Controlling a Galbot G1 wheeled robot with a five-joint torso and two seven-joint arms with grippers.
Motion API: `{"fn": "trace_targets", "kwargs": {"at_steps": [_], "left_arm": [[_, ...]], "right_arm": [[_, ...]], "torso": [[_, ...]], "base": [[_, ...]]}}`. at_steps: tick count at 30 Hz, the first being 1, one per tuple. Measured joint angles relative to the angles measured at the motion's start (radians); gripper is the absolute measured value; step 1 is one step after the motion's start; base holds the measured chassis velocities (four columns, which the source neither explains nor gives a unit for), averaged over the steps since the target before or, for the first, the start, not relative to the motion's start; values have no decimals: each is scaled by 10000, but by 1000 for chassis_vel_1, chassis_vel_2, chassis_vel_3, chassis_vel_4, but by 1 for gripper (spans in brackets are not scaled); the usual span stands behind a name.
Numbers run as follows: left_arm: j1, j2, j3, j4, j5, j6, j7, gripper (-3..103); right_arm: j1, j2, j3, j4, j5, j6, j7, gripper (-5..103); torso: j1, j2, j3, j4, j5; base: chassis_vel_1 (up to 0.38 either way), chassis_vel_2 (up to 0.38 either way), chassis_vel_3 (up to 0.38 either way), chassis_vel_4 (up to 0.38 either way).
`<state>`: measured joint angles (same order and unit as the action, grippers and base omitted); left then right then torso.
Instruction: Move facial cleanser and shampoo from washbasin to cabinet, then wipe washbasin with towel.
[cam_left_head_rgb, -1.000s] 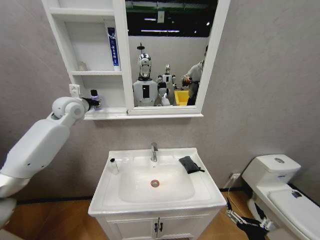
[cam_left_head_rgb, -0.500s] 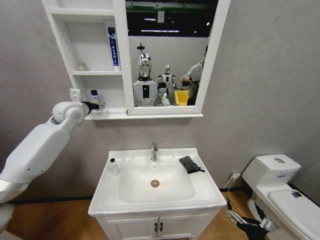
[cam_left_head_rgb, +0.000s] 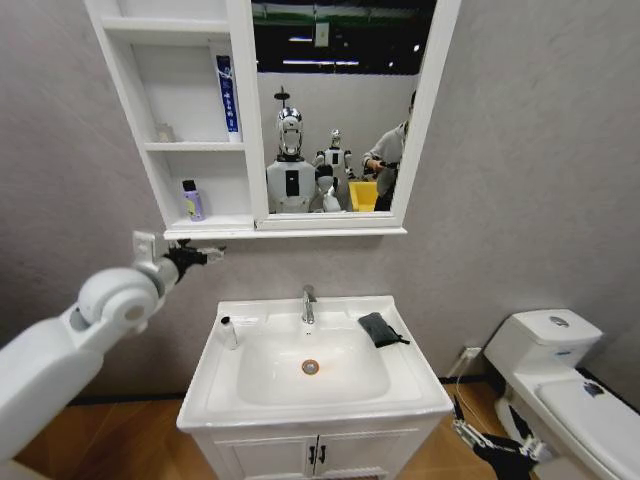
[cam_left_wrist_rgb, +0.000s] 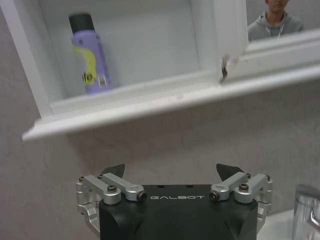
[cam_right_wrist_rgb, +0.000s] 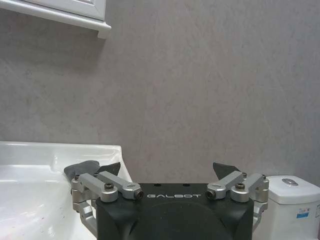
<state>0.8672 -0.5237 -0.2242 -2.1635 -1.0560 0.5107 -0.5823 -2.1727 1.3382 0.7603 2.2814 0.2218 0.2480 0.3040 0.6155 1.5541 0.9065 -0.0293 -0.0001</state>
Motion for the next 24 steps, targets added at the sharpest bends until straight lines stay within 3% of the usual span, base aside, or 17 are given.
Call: {"fn": "trace_targets", "kwargs": {"at_steps": [2, 3, 4, 6, 7, 9, 14, 16, 24], "left_arm": [[1580, -668, -51, 180, 1187, -699, -406, 100], [1580, -668, -51, 180, 1187, -699, -406, 100], [2241, -1029, -102, 377, 1691, -998, -509, 100], [3236, -1722, -227, 821, 2507, -1252, -393, 100], [3236, -1722, -227, 821, 2507, -1252, -393, 100], [3679, -2431, -197, 1370, 3221, -1464, -125, 100], [3651, -3328, 105, 2199, 3855, -1630, 187, 100], [3359, -4043, 405, 2983, 4258, -1697, 423, 100], [2354, -4757, 550, 4429, 4415, -1744, 633, 100]], "right_arm": [[1, 0, -2, 0, 0, 0, -2, 100], [1, 0, -2, 0, 0, 0, -2, 100], [0, 0, -1, 1, 0, 0, -3, 100], [0, 0, 0, 0, 0, 0, -3, 100], [0, 0, 0, 0, 0, 0, -3, 100], [0, 0, 0, 0, 0, 0, -2, 100], [0, 0, -1, 0, 0, 0, -2, 100], [0, 0, -1, 0, 0, 0, -2, 100], [0, 0, -1, 0, 0, 0, -2, 100]], "torso": [[0, -1, 0, 2, 1], [0, -1, 0, 2, 1], [0, 0, 0, 2, 0], [0, -1, 1, 7, -3], [0, -1, 1, 7, -3], [-1, 0, 1, 7, 3], [-1, 0, 1, 1, 2], [0, -1, 1, 2, 2], [1, -1, 1, 3, 2]], "base": [[0, 0, 0, 0], [0, 0, 0, 0], [0, 0, 0, 0], [0, 0, 0, 0], [0, 0, 0, 0], [0, 0, 0, 0], [0, 0, 0, 0], [0, 0, 0, 0], [0, 0, 0, 0]]}}
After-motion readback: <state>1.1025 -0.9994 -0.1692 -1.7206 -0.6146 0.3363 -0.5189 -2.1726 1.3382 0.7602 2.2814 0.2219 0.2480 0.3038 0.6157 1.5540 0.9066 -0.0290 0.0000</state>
